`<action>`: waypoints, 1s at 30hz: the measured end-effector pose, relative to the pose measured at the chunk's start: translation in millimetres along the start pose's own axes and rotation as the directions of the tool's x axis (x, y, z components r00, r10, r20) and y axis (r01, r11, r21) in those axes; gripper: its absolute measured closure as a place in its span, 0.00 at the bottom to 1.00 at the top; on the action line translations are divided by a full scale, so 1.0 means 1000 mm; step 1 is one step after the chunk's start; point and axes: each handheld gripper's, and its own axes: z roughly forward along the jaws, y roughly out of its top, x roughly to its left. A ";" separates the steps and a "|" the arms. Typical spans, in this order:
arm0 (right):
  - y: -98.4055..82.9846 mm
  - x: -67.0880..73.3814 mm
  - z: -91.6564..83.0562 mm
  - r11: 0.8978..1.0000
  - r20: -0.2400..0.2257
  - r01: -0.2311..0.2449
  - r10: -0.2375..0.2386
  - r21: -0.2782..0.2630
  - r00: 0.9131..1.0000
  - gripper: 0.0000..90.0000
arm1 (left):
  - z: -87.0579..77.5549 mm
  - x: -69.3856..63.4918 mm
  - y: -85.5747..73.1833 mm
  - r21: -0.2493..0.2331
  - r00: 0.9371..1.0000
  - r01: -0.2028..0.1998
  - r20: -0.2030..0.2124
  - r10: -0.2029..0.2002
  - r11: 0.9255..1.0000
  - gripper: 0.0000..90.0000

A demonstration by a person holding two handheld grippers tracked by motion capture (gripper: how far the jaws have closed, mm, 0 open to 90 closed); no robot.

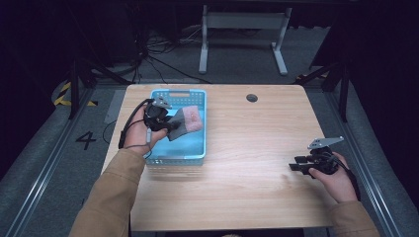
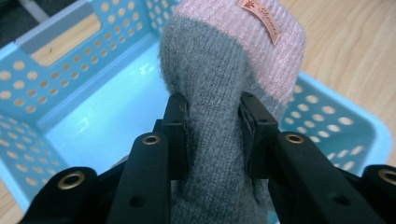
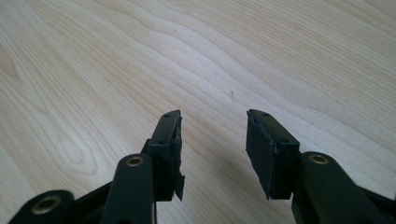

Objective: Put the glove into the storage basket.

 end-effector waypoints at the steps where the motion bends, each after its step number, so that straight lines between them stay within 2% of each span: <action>1: -0.001 0.000 0.000 1.000 0.001 -0.003 0.003 -0.002 1.000 0.62 | 0.003 0.002 -0.001 0.002 1.000 0.004 0.000 -0.004 1.000 0.76; 7: -0.004 0.000 -0.002 1.000 0.007 -0.008 0.008 0.003 1.000 0.62 | 0.018 0.016 -0.006 0.048 1.000 0.023 0.004 -0.024 0.999 0.76; 15: -0.011 0.004 -0.005 1.000 0.015 -0.015 0.015 0.010 1.000 0.61 | 0.037 0.026 -0.012 0.115 1.000 0.010 0.013 -0.012 0.993 0.76; 20: -0.016 0.005 -0.008 1.000 0.022 -0.023 0.022 0.018 1.000 0.61 | 0.048 0.027 -0.014 0.132 1.000 0.022 0.019 -0.024 0.991 0.76; 25: -0.019 0.006 -0.008 0.999 0.026 -0.029 0.028 0.023 0.999 0.61 | 0.054 0.027 -0.014 0.157 1.000 0.014 0.025 -0.018 0.988 0.76; 30: -0.021 0.006 -0.009 0.999 0.026 -0.030 0.030 0.020 0.999 0.61 | 0.060 0.027 -0.014 0.208 1.000 0.008 0.021 -0.012 0.978 0.76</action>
